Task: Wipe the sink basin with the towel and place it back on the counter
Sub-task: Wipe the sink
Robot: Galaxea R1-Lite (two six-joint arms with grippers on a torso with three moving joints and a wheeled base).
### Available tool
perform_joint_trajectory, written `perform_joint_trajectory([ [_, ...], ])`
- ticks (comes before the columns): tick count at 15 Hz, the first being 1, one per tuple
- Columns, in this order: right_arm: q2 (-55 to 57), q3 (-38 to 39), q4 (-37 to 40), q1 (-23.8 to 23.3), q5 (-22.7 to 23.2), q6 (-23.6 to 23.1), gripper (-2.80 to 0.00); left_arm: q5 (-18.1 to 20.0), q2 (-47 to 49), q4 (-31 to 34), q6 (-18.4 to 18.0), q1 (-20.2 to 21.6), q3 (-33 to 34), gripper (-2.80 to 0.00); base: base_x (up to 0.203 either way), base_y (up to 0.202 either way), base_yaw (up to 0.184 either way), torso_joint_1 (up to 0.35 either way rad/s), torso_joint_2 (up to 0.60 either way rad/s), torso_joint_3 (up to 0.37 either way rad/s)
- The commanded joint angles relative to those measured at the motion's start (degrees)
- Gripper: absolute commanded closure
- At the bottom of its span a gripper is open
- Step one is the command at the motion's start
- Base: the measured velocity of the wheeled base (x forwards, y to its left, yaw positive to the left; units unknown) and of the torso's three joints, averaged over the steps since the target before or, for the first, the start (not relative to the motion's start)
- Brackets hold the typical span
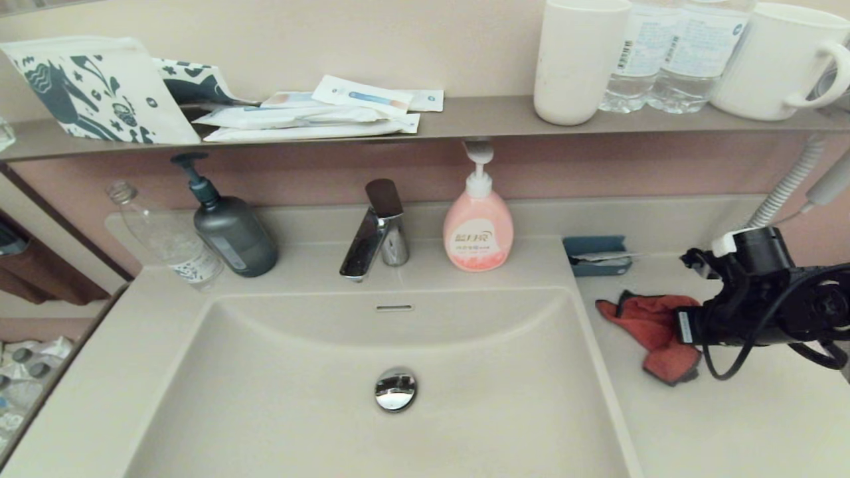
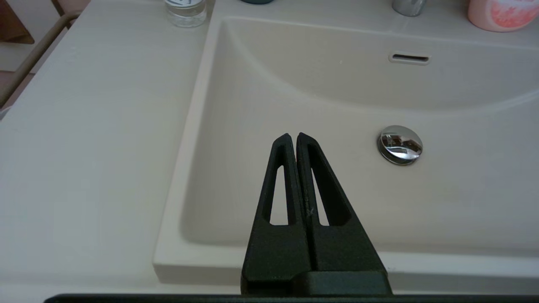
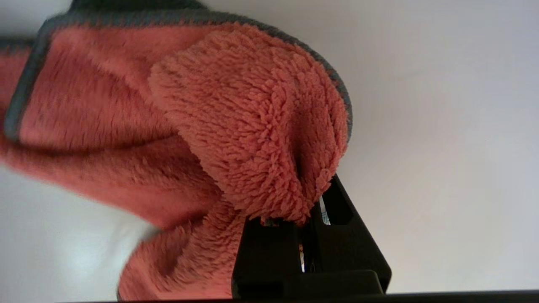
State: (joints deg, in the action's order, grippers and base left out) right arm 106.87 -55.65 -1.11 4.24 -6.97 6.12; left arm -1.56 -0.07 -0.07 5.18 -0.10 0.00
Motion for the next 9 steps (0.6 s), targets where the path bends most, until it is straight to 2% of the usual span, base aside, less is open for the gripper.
perform_joint_trajectory([
  [1,-1.05,-0.16,1.12,3.82,-0.13,1.30,0.00,-0.02,0.07,-0.01,0.09,0.01,-0.08,0.00,0.000,0.000,0.000,0.000,0.00,0.000],
  [5,-5.96,0.40,11.42,9.87,-0.21,1.87,0.00,-0.02,0.07,-0.01,0.09,0.01,0.00,0.00,0.000,0.000,0.000,0.000,0.00,0.000],
  [7,-7.59,0.49,17.73,9.48,-0.39,0.93,0.00,-0.02,0.07,-0.01,0.09,0.01,-0.01,0.00,0.000,0.000,0.000,0.000,0.00,0.000],
  [9,-9.12,0.91,23.17,6.13,-0.53,-2.44,0.00,-0.02,0.07,-0.01,0.09,0.01,0.00,0.00,0.000,0.000,0.000,0.000,0.00,0.000],
])
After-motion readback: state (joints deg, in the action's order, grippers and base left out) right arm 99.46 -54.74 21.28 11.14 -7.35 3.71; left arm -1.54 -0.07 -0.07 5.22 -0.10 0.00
